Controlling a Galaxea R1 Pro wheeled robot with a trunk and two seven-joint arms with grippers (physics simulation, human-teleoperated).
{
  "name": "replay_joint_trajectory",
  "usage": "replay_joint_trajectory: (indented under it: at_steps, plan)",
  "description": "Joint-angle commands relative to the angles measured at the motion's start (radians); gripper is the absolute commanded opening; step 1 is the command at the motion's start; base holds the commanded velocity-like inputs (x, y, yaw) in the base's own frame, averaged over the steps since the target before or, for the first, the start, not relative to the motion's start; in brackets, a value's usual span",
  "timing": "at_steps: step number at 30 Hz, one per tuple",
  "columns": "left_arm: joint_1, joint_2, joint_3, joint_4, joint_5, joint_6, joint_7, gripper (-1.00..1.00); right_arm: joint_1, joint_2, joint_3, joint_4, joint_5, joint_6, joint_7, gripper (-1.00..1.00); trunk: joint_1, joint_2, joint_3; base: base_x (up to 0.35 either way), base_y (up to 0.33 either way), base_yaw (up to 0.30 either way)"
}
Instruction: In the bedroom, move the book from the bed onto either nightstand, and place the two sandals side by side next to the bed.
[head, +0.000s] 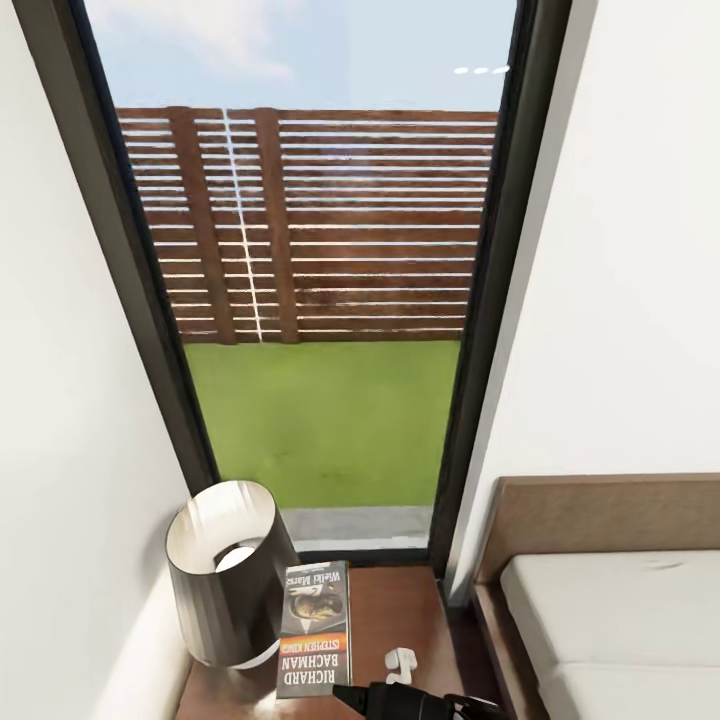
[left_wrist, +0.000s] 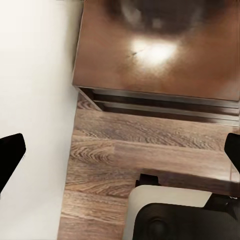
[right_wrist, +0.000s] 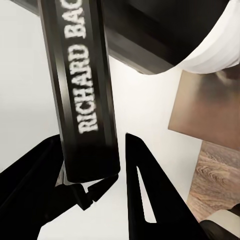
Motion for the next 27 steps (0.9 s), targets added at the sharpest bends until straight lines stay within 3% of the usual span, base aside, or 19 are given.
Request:
replay_joint_trajectory:
  at_steps: [1,27]
  plan:
    - [-0.001,0.000,-0.009,-0.001,0.002,-0.002,0.007,1.00,-0.001,0.000,-0.003,0.001,-0.003,0.004,0.002,-1.00,0.001,-0.002,-0.002,0.073,0.019,0.000]
    - [-0.001,-0.021,-0.008,-0.002,0.004,-0.002,0.007,1.00,0.001,-0.001,-0.006,-0.001,-0.003,0.005,-0.001,-1.00,0.001,-0.002,-0.002,0.011,0.003,0.000]
